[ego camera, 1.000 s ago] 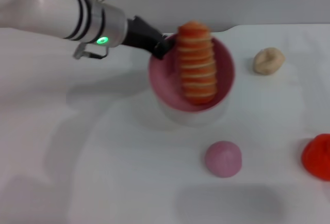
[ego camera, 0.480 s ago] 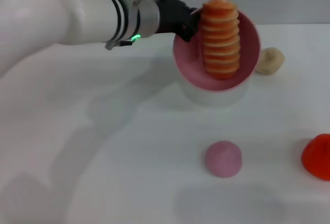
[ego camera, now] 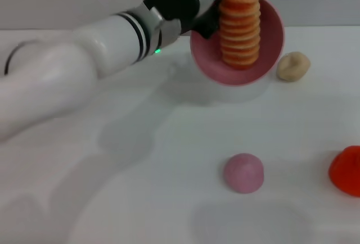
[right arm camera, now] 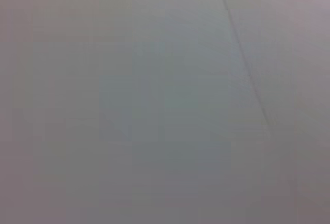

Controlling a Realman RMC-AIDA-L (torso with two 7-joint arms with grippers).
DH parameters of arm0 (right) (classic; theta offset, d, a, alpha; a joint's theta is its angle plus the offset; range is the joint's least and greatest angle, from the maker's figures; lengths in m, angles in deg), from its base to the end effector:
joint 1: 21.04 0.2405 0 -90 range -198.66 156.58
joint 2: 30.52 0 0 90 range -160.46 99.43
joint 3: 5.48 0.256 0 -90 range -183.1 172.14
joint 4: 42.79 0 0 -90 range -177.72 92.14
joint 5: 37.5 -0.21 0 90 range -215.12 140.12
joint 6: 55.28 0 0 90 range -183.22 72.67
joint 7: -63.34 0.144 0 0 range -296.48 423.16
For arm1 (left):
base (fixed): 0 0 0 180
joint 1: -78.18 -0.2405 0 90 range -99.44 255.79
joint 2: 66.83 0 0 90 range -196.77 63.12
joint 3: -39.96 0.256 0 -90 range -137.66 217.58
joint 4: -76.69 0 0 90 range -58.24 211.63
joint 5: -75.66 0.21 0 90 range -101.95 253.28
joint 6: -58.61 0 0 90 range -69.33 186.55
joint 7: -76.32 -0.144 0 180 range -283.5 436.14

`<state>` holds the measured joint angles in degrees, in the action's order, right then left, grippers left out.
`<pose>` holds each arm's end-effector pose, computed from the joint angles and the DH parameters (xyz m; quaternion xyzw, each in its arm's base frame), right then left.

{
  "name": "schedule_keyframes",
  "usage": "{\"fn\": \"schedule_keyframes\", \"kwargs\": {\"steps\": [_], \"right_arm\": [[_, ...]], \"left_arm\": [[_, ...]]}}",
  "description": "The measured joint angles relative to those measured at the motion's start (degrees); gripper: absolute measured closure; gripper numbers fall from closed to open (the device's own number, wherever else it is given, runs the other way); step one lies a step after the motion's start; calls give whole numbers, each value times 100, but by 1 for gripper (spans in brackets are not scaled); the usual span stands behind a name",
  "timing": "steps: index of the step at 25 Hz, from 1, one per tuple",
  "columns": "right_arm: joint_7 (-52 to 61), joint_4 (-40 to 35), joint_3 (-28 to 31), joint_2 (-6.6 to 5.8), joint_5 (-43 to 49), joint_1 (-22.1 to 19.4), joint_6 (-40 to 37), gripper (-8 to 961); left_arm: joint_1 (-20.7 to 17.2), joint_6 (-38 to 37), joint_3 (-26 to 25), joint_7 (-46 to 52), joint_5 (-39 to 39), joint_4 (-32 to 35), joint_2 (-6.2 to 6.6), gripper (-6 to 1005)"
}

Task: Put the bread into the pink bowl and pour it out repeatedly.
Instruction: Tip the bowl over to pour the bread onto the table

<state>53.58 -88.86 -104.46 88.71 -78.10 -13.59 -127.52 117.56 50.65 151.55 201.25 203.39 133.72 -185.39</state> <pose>0.2980 0.3071 0.1083 -0.4346 0.1328 0.3942 0.7988 -0.0994 0.4219 -0.0849 -0.9039 0.0173 -0.0847 0.4189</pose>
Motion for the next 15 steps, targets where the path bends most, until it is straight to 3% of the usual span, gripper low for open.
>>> {"fn": "schedule_keyframes", "kwargs": {"steps": [7,15], "right_arm": [[108,13,16,9,-15,-90,-140,439],[265,4,-32,13,-19,-121,-213,441]], "left_arm": [[-133,899,556,-92,554,-63,-6,943],[-186,1090,877,-826,641,-91,-34,943]]}}
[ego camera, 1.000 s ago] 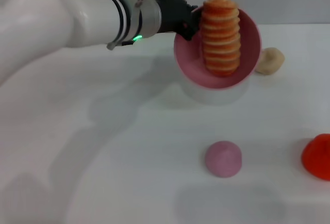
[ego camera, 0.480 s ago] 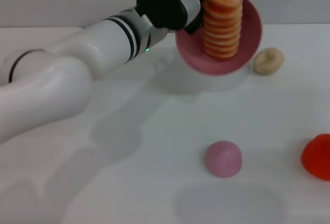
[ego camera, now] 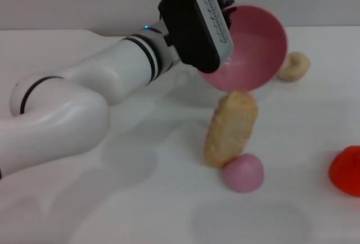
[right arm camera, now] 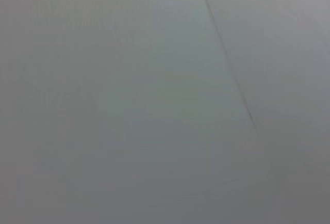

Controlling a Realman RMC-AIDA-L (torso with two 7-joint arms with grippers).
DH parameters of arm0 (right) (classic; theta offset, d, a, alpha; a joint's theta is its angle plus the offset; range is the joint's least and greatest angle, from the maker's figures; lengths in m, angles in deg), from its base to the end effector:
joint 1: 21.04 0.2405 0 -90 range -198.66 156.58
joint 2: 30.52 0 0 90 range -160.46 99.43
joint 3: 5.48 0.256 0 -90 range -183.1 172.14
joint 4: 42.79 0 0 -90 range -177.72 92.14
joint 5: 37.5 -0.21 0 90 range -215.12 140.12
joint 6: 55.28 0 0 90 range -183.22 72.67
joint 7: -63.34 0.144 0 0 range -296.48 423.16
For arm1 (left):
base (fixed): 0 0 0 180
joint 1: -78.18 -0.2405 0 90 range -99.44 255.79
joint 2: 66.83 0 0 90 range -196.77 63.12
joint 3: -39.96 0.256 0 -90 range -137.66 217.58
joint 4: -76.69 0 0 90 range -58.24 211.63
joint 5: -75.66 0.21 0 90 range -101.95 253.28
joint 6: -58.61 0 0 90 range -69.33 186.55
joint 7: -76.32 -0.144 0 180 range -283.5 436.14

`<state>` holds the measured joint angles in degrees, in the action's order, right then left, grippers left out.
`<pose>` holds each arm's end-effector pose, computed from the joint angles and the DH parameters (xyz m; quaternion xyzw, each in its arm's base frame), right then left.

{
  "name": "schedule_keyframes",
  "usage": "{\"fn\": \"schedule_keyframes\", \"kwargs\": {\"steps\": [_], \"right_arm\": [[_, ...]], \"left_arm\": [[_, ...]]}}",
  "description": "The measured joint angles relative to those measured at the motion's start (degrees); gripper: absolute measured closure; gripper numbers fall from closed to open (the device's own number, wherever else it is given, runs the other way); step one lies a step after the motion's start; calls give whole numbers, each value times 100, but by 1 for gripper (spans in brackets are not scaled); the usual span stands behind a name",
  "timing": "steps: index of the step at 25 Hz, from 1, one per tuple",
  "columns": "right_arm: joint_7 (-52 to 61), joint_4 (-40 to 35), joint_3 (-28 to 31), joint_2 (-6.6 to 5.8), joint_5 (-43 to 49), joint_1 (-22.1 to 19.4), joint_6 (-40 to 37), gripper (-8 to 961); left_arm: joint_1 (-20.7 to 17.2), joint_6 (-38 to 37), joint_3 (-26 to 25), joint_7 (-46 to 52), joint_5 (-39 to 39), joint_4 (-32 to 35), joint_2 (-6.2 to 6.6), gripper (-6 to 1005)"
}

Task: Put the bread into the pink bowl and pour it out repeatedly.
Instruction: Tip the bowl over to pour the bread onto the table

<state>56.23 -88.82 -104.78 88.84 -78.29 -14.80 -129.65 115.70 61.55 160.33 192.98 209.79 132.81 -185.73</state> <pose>0.3011 0.2978 0.1098 -0.4213 0.1359 0.4126 0.7961 -0.0985 0.4017 -0.1038 -0.8780 0.1744 -0.0509 0.4428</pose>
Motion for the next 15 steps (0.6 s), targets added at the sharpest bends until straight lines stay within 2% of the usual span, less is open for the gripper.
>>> {"fn": "schedule_keyframes", "kwargs": {"steps": [15], "right_arm": [[24,8,-218,4,1,71,-25,440]], "left_arm": [[-69,701,252,-302,-2,30,-8,943]]}}
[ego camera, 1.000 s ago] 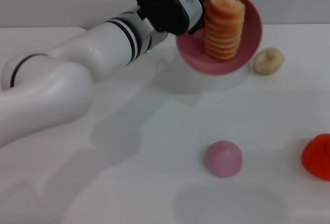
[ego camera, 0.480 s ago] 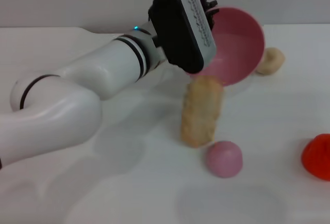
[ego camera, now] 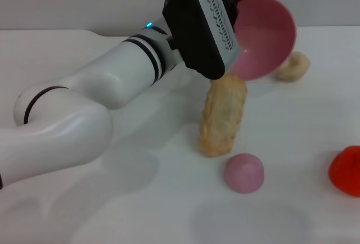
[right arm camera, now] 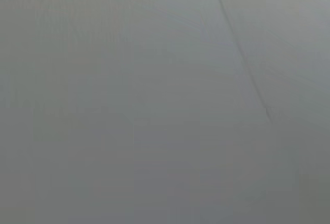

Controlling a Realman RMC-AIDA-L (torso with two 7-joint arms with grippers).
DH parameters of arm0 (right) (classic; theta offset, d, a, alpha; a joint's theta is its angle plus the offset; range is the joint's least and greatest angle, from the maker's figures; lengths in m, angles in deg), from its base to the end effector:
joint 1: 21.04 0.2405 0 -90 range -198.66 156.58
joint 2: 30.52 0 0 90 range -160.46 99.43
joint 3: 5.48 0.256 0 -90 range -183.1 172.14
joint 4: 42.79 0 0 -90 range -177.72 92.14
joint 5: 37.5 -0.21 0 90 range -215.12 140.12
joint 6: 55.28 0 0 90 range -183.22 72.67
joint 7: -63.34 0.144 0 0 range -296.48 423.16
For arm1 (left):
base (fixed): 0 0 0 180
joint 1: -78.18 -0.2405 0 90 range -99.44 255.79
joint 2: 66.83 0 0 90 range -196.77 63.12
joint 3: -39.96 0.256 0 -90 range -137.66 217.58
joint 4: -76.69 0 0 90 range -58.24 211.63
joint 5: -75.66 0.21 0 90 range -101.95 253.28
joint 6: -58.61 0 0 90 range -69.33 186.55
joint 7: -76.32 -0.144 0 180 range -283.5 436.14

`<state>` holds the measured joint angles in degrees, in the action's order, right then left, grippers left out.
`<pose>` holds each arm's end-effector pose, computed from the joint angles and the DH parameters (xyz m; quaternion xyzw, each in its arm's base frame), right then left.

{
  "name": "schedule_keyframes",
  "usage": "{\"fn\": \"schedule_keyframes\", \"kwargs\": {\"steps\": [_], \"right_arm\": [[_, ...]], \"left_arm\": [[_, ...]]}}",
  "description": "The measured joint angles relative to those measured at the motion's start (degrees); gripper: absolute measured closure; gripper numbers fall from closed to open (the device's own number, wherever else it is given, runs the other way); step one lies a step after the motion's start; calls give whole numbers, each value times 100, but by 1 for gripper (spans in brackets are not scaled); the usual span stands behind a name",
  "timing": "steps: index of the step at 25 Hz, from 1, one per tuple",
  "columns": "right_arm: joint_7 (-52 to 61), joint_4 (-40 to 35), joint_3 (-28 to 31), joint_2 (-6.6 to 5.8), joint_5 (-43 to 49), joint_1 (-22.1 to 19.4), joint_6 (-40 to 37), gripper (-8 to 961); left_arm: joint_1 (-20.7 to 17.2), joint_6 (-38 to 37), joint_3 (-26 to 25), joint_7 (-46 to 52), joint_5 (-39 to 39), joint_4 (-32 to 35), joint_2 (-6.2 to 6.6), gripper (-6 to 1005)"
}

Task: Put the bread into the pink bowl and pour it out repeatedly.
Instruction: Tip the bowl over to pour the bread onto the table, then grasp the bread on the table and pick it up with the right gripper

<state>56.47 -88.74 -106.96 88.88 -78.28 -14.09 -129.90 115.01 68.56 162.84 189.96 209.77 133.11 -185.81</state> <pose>0.2922 0.3021 0.1010 -0.4360 0.1344 0.4239 0.7824 -0.0893 0.3966 -0.1015 -0.8525 0.2146 -0.0702 0.4715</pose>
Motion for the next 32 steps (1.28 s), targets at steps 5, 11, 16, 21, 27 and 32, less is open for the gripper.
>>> {"fn": "schedule_keyframes", "kwargs": {"steps": [5,11,16,21,27,32], "right_arm": [[2,4,-80,-7,0,47,18,440],[2,30,-160,-21,-1,97,48,441],[2,70,-203,-35,-1,156,204,442],[2,80,-189,-46,-1,223,591,440],[2,87,-164,-68,-1,292,1065,439],[2,70,-41,-99,0,408,1822,440]], "left_arm": [[-11,404,36,-1,1,4,7,943],[-11,735,57,45,-26,10,9,942],[12,523,-36,469,-293,76,29,942],[133,-726,-764,838,-750,285,51,942],[618,-3310,-2539,985,-1274,236,81,942],[1219,-5811,-4481,962,-1189,-256,143,942]]}}
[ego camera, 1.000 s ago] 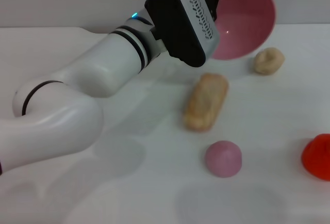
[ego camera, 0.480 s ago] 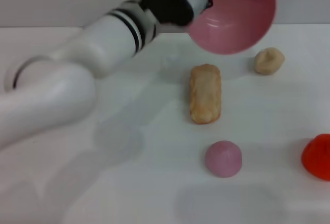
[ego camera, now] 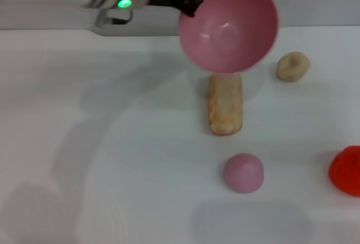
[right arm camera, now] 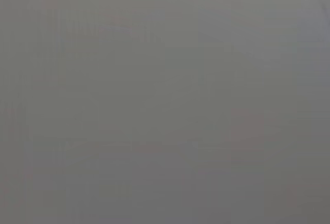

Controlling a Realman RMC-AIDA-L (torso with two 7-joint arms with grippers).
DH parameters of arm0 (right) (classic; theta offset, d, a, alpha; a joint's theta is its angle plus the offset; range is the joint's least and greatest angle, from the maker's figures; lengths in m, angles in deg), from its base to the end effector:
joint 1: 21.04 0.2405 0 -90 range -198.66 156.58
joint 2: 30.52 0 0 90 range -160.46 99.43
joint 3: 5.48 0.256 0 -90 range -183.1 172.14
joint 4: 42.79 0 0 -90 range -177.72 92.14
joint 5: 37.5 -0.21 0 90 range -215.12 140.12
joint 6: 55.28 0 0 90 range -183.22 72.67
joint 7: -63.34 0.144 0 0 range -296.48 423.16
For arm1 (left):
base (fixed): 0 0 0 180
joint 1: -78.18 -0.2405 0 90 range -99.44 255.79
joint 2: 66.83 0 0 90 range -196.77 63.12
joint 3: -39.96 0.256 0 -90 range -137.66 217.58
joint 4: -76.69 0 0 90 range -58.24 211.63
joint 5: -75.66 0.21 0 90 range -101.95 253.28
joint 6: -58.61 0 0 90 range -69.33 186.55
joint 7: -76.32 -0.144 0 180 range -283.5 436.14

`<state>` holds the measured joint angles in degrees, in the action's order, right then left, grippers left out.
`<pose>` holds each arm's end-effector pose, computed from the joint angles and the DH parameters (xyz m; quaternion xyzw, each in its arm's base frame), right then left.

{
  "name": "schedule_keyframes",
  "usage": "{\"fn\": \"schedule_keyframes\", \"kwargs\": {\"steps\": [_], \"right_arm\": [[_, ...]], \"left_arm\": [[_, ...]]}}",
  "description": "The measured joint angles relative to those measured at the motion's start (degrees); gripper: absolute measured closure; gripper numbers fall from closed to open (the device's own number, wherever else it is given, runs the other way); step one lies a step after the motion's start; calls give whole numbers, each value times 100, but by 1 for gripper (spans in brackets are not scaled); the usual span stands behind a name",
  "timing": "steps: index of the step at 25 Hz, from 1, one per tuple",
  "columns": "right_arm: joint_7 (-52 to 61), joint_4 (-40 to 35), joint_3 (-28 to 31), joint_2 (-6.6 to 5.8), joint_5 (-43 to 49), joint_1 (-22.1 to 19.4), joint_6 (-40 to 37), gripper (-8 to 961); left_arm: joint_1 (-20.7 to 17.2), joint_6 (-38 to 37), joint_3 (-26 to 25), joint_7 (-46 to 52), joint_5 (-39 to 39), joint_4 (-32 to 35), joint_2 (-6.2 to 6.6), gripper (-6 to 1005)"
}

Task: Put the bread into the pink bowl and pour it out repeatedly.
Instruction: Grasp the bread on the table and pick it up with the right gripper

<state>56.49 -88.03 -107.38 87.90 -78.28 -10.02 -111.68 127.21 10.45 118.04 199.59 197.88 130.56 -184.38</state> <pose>0.2977 0.3432 0.0708 -0.5266 0.2250 0.3697 0.7317 -0.0952 0.4567 -0.0224 -0.9397 -0.1662 -0.0909 0.2848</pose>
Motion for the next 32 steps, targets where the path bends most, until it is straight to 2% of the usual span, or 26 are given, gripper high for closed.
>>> {"fn": "schedule_keyframes", "kwargs": {"steps": [1,4,5,7,11,14,15,16,19,22,26,29,32], "right_arm": [[0,-19,63,-3,5,37,184,441],[0,-122,318,-44,32,176,1002,441],[0,-170,399,-88,33,245,1395,442],[0,-281,563,-203,37,415,2253,442],[0,-501,737,-469,54,875,3896,442],[-2,-777,815,-678,34,1262,5193,441],[-89,-1070,823,-771,23,1481,6007,441],[-89,-1070,823,-771,23,1481,6007,441],[-554,-1584,874,-805,-209,1651,6967,441],[-1749,-1897,1297,-718,-1285,1800,7938,441],[-3276,-1499,2387,-558,-2845,2190,9594,440],[-3521,-1098,3048,-542,-3055,2554,10830,440],[-3503,-809,3381,-585,-3047,2801,11654,440]], "left_arm": [[145,-661,-617,-5,157,-142,62,942],[222,-1682,-1449,-15,446,-192,175,942],[222,-1682,-1449,-15,446,-192,175,942],[7,-2621,-2141,-1,562,-18,351,942],[-365,-2972,-2473,88,556,64,480,941],[-635,-3022,-2538,135,535,106,496,941],[-717,-3027,-2542,136,534,129,480,941],[-769,-3033,-2540,130,531,142,461,941],[-904,-3037,-2504,89,530,155,407,941],[-1018,-3022,-2516,-60,532,157,360,941],[-1093,-3021,-2537,-191,528,167,338,941],[-1109,-3021,-2537,-234,527,166,334,941],[-1152,-3051,-2528,-337,543,159,332,941]]}}
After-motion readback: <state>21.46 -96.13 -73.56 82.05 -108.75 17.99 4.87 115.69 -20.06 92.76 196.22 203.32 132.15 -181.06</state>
